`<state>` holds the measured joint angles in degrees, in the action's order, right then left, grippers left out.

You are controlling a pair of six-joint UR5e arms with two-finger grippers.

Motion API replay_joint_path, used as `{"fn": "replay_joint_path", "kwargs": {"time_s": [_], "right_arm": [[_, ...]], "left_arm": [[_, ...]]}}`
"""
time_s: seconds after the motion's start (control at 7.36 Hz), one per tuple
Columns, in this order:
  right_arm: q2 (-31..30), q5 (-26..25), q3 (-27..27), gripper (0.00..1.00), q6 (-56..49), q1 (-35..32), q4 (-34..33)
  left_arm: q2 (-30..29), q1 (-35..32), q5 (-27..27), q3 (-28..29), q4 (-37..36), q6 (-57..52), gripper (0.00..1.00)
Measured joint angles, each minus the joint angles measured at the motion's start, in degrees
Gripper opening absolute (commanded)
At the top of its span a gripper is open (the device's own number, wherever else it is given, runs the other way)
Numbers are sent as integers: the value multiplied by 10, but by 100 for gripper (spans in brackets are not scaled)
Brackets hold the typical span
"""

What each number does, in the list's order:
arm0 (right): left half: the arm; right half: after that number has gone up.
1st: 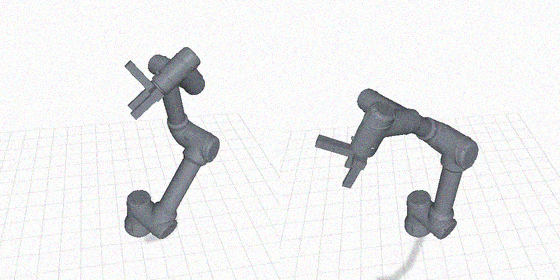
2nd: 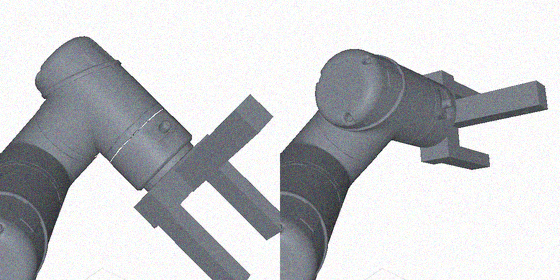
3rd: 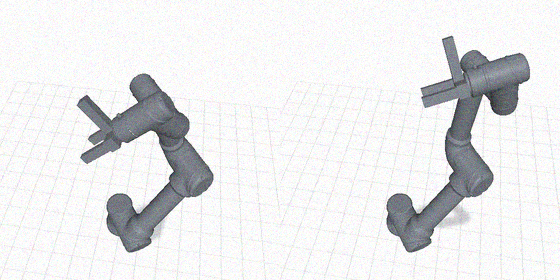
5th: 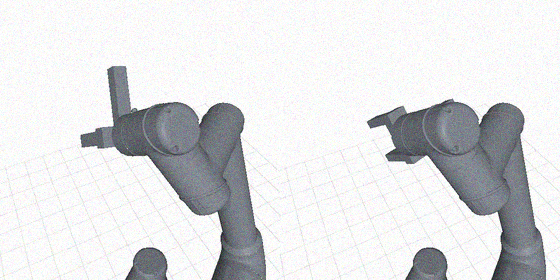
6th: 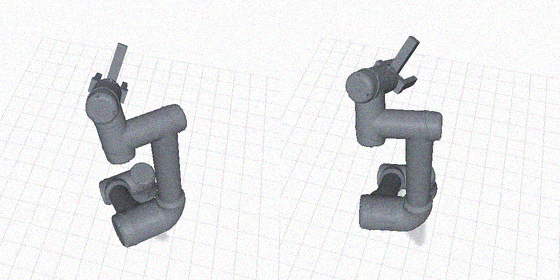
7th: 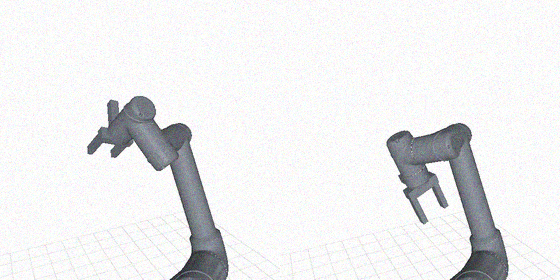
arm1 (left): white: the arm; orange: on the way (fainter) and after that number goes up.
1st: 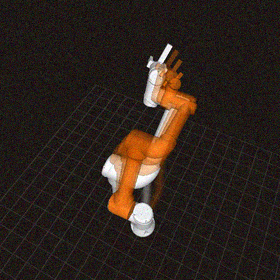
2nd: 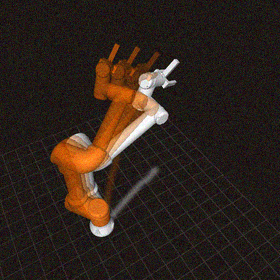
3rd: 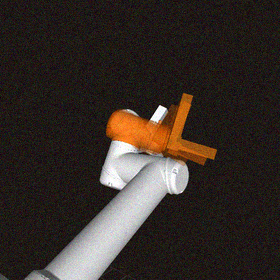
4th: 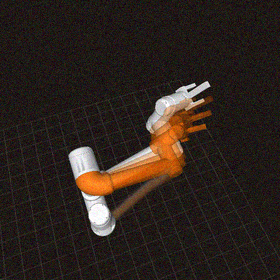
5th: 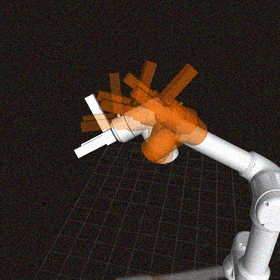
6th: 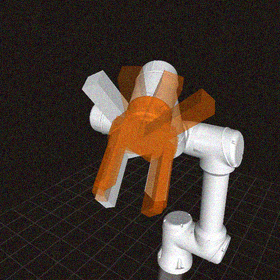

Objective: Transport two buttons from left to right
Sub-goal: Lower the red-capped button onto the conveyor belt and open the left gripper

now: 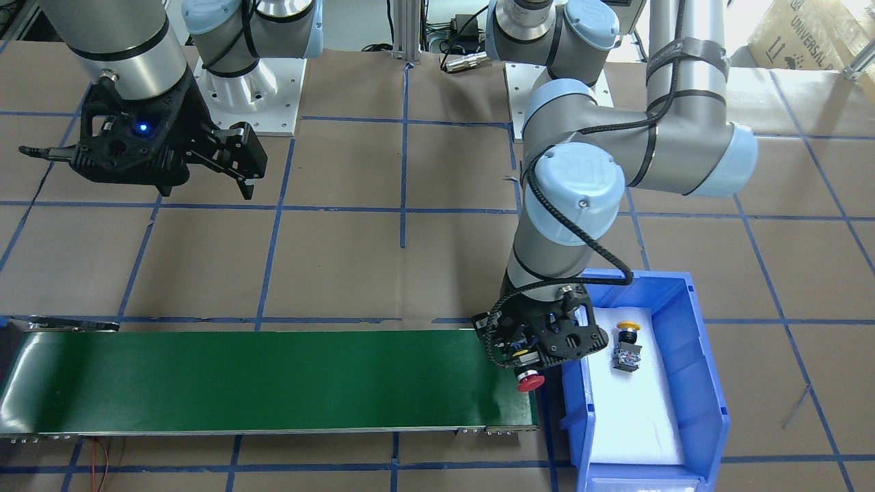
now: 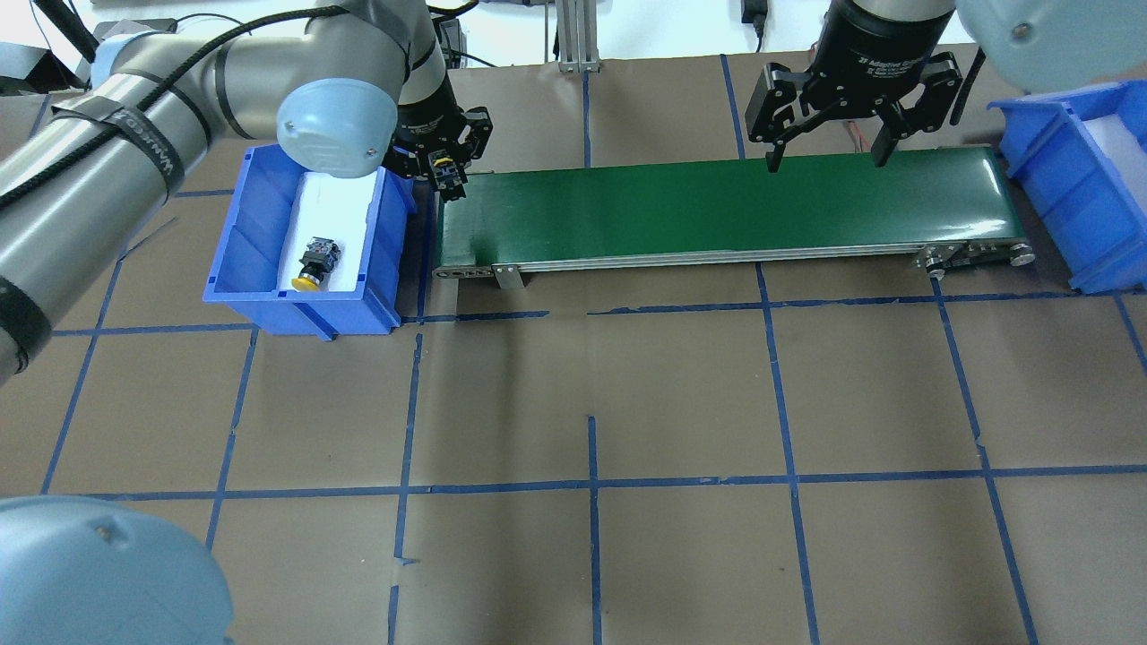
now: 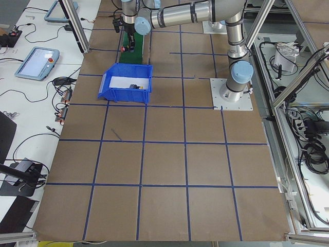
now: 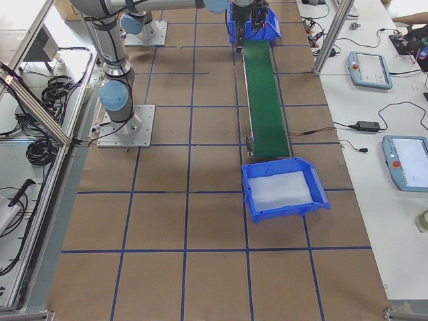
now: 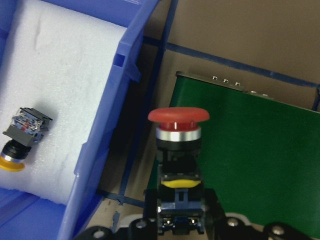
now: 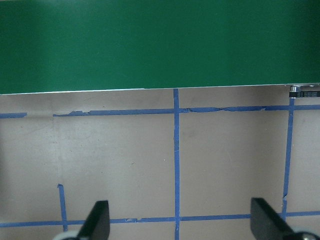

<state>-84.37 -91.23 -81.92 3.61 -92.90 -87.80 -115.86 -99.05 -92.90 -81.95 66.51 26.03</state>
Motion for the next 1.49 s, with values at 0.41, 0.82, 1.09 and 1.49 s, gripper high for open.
{"fn": "replay_joint_path", "kwargs": {"time_s": [0.41,0.82,1.09,1.49], "right_arm": [[0,0,0,100,0,0,0],[0,0,0,100,0,0,0],[0,0,0,100,0,0,0],[0,0,0,100,0,0,0]], "left_arm": [[-46,-28,-5,1,-56,33,94],[-42,-28,-7,2,-59,32,100],[-27,-10,-24,4,-53,-2,100],[14,77,-38,-9,-24,-183,100]]}}
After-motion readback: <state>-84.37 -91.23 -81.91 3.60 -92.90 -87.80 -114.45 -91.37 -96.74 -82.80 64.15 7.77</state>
